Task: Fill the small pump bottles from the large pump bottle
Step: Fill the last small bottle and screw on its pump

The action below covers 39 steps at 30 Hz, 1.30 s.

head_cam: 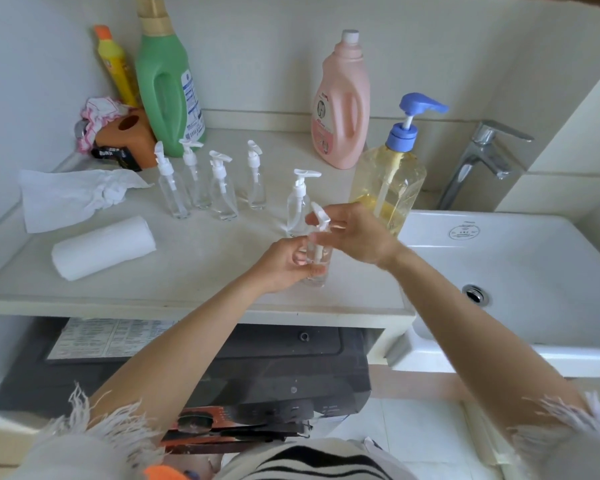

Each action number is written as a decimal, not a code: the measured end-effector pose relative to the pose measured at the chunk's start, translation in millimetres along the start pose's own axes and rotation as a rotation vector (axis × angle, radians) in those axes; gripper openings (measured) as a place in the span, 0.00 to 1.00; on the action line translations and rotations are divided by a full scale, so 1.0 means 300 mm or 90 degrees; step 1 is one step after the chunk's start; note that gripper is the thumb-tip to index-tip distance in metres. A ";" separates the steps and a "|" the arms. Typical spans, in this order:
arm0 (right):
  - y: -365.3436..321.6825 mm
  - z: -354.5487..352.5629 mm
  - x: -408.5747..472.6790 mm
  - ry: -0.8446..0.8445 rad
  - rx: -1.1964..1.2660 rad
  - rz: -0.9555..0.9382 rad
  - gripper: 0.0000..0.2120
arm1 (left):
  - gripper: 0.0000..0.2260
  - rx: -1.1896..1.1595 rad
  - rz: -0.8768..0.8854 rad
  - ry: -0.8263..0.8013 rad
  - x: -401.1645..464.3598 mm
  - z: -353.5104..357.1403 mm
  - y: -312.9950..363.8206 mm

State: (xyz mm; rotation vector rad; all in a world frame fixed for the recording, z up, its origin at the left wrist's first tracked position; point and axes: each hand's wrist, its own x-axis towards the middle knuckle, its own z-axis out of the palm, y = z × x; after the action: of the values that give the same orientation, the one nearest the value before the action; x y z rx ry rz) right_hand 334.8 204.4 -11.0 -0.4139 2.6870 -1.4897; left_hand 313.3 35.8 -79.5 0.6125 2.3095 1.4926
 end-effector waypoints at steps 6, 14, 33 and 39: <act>0.012 0.066 -0.026 0.179 -0.038 -0.014 0.08 | 0.15 0.018 0.002 0.021 -0.006 0.005 0.010; 0.015 -0.055 -0.006 -0.108 0.009 -0.022 0.14 | 0.14 0.039 0.019 -0.024 -0.013 -0.008 0.015; 0.013 0.093 0.022 0.172 -0.032 -0.007 0.19 | 0.15 0.121 -0.029 0.273 -0.021 -0.059 -0.075; 0.070 -0.022 -0.105 0.543 -0.030 -0.035 0.07 | 0.36 0.148 -0.046 0.346 -0.048 -0.152 -0.075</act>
State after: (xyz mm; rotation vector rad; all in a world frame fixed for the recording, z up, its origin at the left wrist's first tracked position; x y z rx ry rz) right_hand 359.6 228.3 -28.1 0.2228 3.3282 -1.9585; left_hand 299.6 -15.1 -81.3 0.1796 2.9050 1.5089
